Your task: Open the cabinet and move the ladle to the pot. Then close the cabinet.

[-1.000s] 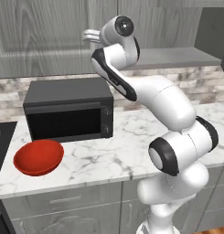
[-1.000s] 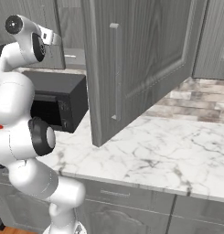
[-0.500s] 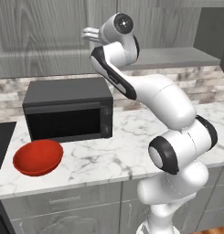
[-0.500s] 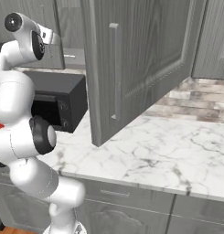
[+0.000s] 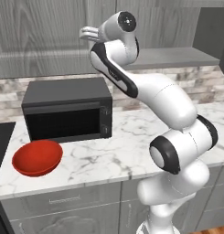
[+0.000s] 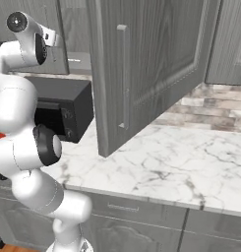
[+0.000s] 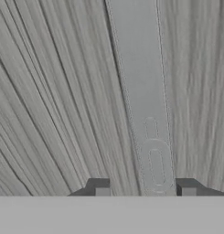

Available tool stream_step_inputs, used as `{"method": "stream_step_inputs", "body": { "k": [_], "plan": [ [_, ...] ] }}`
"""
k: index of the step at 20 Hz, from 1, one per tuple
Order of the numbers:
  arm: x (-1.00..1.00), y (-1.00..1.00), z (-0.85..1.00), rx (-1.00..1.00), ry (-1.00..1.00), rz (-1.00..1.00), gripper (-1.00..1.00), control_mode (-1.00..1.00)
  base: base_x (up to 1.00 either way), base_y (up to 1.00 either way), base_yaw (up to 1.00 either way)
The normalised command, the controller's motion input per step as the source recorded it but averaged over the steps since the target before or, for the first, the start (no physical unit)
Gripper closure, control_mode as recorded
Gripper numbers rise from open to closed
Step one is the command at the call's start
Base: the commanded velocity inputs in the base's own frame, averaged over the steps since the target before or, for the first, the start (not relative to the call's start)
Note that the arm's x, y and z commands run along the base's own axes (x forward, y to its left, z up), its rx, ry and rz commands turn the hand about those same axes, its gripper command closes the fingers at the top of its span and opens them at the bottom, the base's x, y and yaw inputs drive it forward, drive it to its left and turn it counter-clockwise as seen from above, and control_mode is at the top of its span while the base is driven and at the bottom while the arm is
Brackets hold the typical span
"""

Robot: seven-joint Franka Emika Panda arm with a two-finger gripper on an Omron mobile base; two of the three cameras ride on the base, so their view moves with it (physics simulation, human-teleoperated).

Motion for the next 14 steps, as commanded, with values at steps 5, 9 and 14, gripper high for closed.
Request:
{"method": "stream_step_inputs", "body": {
  "k": [5,9,14],
  "plan": [
    [-0.07,0.95,0.0,0.0,-0.02,0.1,1.0,-1.0,0.0,0.0,0.0],
    [-0.33,0.99,0.0,0.0,-0.03,0.08,1.0,-1.0,0.0,0.0,0.0],
    [-0.62,1.0,0.0,-0.03,-0.05,0.06,1.0,-1.0,0.0,0.0,0.0]
  ]
}}
